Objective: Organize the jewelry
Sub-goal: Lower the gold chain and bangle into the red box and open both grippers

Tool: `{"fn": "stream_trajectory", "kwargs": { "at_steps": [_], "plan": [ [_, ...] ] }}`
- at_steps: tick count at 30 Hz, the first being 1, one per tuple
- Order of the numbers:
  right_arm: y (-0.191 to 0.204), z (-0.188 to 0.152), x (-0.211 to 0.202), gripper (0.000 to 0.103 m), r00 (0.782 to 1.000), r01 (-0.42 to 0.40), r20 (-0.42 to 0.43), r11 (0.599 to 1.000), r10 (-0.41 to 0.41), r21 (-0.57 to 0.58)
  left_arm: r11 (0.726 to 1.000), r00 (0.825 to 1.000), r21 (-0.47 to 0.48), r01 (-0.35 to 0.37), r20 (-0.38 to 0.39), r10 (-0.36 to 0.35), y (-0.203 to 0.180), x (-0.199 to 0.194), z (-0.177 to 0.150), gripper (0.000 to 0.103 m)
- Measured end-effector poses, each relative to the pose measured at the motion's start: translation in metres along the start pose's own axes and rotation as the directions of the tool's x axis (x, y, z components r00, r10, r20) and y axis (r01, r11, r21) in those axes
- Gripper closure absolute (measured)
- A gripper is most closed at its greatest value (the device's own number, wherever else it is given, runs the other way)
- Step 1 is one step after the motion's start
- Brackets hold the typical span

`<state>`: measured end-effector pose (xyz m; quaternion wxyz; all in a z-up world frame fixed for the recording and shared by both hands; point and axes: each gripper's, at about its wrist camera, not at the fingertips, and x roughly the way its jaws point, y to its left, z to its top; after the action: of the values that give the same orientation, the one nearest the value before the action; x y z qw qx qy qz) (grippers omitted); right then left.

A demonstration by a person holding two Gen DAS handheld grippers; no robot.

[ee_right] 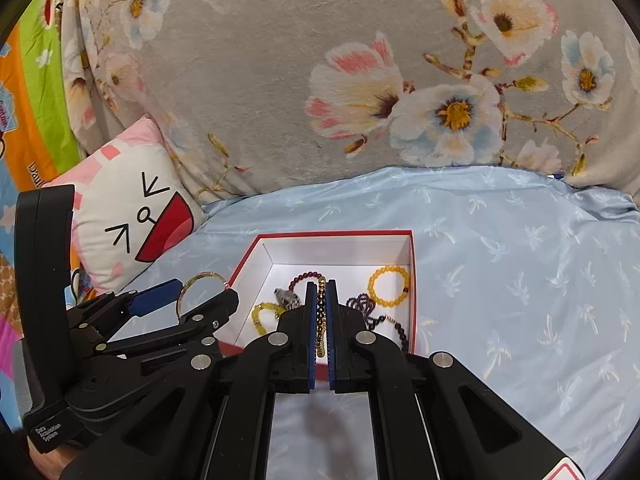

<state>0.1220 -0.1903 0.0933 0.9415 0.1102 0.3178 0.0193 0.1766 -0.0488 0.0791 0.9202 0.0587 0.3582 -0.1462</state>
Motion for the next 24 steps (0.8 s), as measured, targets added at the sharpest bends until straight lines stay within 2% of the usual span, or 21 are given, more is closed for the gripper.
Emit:
{"fn": "stream_trajectory", "kwargs": {
  "at_steps": [6, 12, 24],
  "plan": [
    [-0.005, 0.014, 0.028, 0.099, 1.000, 0.012, -0.019, 1.000, -0.012, -0.011, 1.000, 1.000, -0.008, 0.000, -0.004, 0.000, 0.000, 0.024, 0.017, 0.044],
    [-0.017, 0.023, 0.058, 0.099, 0.998, -0.004, -0.061, 1.000, 0.006, 0.028, 1.000, 1.000, -0.030, 0.000, -0.008, 0.000, 0.006, 0.046, 0.026, 0.044],
    [-0.010, 0.011, 0.103, 0.099, 0.991, -0.002, -0.130, 1.000, 0.005, 0.023, 0.999, 0.998, -0.032, -0.026, -0.058, 0.024, 0.011, 0.082, 0.022, 0.044]
  ]
}}
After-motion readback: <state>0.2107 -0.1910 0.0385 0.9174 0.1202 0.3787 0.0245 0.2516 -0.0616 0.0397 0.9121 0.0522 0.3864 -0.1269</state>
